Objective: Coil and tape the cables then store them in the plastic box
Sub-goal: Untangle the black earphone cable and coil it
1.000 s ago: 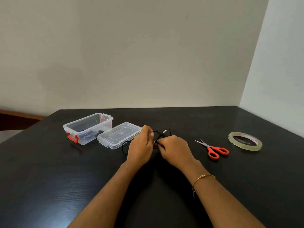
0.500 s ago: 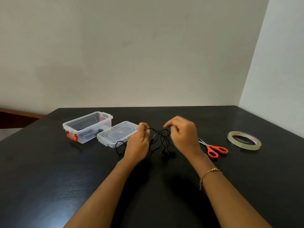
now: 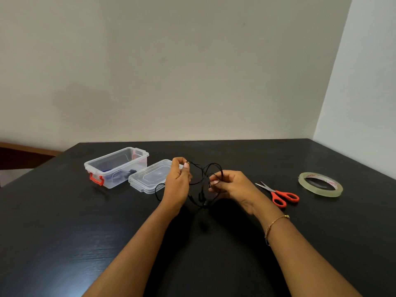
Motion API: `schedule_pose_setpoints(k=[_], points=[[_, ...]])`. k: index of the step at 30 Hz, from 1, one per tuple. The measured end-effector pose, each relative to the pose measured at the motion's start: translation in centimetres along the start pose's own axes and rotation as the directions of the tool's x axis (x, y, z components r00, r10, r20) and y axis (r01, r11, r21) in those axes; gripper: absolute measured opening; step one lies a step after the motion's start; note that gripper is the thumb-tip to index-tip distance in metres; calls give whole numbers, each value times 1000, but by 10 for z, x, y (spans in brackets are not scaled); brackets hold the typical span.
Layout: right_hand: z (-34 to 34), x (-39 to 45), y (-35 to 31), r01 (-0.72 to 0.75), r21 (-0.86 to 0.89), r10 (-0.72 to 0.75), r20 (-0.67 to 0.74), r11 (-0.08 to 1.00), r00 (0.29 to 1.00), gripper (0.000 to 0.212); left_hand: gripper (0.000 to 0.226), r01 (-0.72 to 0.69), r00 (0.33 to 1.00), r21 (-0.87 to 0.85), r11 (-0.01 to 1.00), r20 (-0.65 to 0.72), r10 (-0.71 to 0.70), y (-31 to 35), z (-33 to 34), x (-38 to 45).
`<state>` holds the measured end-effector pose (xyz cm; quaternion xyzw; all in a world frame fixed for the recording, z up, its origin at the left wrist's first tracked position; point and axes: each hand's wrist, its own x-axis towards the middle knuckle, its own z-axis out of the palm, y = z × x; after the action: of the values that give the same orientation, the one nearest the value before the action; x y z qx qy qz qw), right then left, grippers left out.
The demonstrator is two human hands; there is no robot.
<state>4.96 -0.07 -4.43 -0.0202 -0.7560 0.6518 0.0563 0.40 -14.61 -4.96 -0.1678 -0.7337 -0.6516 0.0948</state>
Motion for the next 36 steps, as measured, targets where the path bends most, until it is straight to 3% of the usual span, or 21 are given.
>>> schedule_pose_setpoints(k=[3,6,10,12,14,17,19,20,22,23,25,28,29,31,33,36], points=[[-18,1,0,26,152,1,-169,988,986,11,9,-5,990,172,985,-138,29,-1,-5,2],[-37,0,-4,41,312,26,-209,949,978,10,11,-31,974,497,867,-182,139,-5,-9,0],[-40,2,-5,49,294,47,-310,955,950,19,16,-147,925,727,671,-139,353,-10,-5,-3],[-41,3,-4,60,267,48,-380,962,924,22,15,-102,924,772,627,-161,348,-12,-8,-1],[-45,3,-5,79,319,74,-440,944,895,24,14,-24,933,744,668,-224,283,-14,-13,3],[-51,2,-7,52,237,91,-553,970,828,23,14,64,922,480,875,-364,132,-18,-19,10],[-52,2,-3,19,2,-13,-637,1000,770,24,13,98,906,198,975,-423,-6,-16,-20,16],[-52,2,0,-25,-210,-123,-659,977,742,26,12,110,894,45,993,-441,-79,-13,-21,17],[-50,1,6,-141,-621,-333,-582,771,741,27,11,130,877,-181,975,-439,-199,-4,-20,16],[-48,1,8,-165,-725,-378,-523,669,764,26,11,140,874,-239,961,-426,-233,-1,-20,15],[-43,3,10,-140,-808,-366,-404,572,838,25,10,162,877,-308,937,-390,-280,4,-18,13],[-25,7,9,17,-884,-347,-166,468,923,32,12,191,884,-410,892,-323,-338,9,-15,10],[-17,6,7,97,-869,-357,-95,485,929,36,15,188,889,-438,879,-304,-341,11,-14,9],[-2,-2,-2,235,-697,-312,17,678,950,45,21,174,900,-475,862,-279,-335,14,-12,8],[9,-9,-12,246,-483,-183,173,840,968,53,18,186,903,-513,838,-247,-352,18,-11,7],[19,-15,-15,236,-553,-31,354,799,935,38,16,235,896,-599,765,-172,-410,16,-13,10]])
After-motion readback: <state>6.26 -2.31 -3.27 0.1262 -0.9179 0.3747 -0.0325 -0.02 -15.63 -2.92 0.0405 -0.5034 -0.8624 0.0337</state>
